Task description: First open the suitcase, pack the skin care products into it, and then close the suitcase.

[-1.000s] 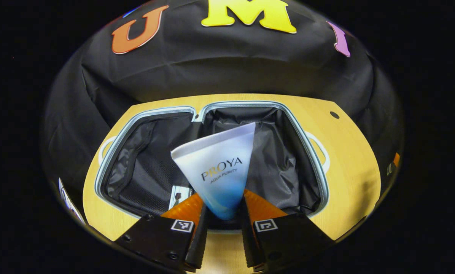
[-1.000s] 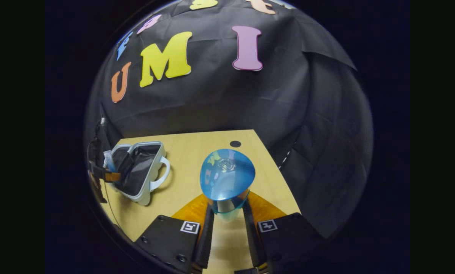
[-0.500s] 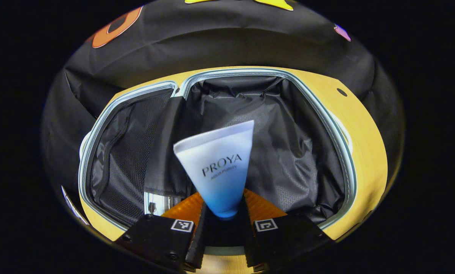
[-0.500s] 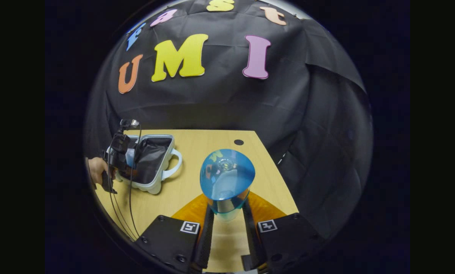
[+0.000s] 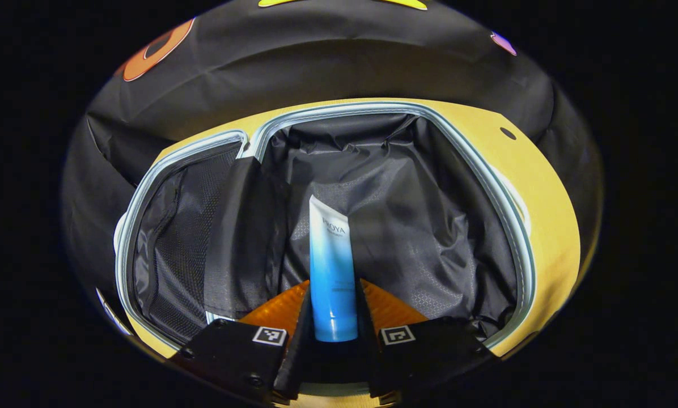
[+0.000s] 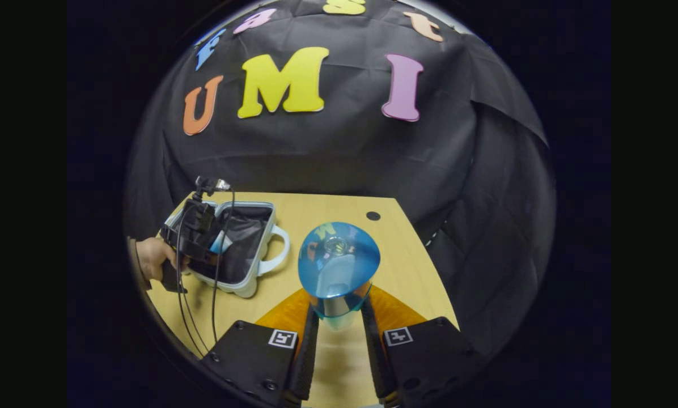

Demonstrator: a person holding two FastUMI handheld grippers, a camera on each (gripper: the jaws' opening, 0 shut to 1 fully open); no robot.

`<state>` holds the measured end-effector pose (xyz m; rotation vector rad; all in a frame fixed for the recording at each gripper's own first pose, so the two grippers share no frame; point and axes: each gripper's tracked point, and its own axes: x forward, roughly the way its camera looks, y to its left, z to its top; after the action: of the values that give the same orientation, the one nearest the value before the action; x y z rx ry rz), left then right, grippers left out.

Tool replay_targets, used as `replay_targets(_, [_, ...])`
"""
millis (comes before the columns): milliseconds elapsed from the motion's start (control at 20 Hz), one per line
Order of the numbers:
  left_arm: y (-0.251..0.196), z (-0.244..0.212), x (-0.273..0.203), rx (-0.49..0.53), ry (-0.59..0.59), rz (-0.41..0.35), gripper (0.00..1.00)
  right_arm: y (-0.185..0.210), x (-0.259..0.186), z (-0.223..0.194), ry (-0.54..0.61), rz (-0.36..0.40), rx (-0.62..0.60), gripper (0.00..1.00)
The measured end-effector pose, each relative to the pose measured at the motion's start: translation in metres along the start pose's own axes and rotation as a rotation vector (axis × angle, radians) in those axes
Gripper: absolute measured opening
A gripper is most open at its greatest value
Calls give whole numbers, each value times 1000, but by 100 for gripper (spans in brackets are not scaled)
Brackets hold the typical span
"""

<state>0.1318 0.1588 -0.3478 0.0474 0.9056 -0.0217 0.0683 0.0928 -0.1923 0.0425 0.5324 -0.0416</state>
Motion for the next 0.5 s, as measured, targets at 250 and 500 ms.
replay_targets(250, [-3, 10, -34, -38, -114, -56, 82, 71, 49, 38, -4, 109, -67, 39])
replay_targets(500, [29, 15, -96, -75, -325, -64, 91, 150, 99, 41, 73, 219, -74, 39])
